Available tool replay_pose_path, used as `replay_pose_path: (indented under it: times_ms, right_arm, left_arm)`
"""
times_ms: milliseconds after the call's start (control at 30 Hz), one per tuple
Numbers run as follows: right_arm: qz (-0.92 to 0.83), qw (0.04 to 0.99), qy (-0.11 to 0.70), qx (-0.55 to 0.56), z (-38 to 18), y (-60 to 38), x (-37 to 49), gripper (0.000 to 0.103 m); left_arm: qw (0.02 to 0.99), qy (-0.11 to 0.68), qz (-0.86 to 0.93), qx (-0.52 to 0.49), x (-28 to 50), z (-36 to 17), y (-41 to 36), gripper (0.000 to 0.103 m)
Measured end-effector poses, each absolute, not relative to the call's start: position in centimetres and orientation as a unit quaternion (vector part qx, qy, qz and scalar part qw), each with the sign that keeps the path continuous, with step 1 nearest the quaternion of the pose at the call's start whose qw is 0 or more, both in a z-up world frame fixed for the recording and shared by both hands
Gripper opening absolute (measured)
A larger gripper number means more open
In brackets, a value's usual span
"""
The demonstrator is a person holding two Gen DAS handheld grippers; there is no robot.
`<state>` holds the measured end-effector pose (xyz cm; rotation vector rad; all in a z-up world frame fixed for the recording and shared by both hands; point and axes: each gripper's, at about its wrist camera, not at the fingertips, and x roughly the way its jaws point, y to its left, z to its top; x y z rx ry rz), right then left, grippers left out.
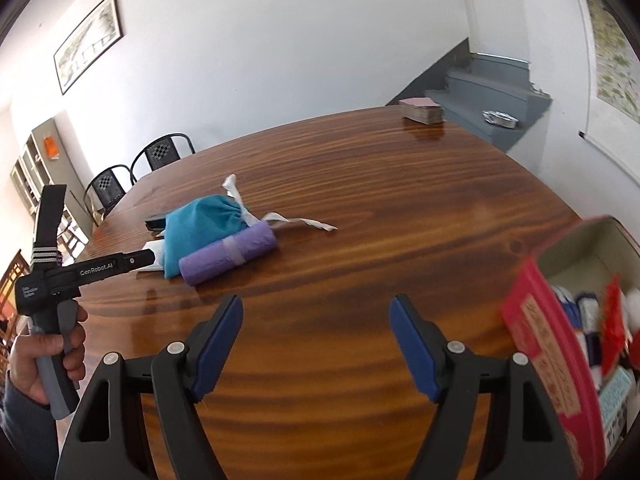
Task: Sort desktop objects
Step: 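Return the left gripper to the table and grasp the white pad, then grasp the purple roll bag with the right gripper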
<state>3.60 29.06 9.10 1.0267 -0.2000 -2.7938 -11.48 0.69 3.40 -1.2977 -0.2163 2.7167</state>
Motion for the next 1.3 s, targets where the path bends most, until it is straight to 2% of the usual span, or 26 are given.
replay_pose_path:
  times_ms: [433, 533, 767, 933, 1067, 1300]
  right_arm:
    - [-0.923, 0.089, -0.068, 0.369, 7.1, 27.7, 2.5, 0.079]
    - [-0.923, 0.089, -0.066, 0.369, 7.1, 27.6, 2.6, 0.079]
    - [-0.921, 0.087, -0.065, 0.373, 6.8, 27.4, 2.6, 0.079]
    - [-0.924, 0.083, -0.055, 0.368, 6.8, 27.1, 2.8, 0.079]
    - [-0.924, 0.083, -0.056, 0.37, 6.7, 27.1, 2.7, 0.079]
    - [-0.909, 0.101, -0.073, 0.398, 5.6, 26.7, 1.4, 0.079]
  left_arm:
    - [0.078, -0.034, 0.902, -0.424, -14.2, 2.2, 0.4, 0.063]
    - [0.083, -0.03, 0.902, -0.423, -14.6, 1.9, 0.7, 0.071]
    - [0.076, -0.003, 0.897, -0.436, -15.3, 1.1, 1.6, 0.079]
    - [0.062, 0.013, 0.896, -0.439, -15.3, 1.0, 2.1, 0.079]
    - [0.053, 0.011, 0.898, -0.437, -15.0, 1.0, 1.9, 0.074]
    - [0.035, -0.008, 0.901, -0.432, -14.3, 2.1, 0.6, 0.073]
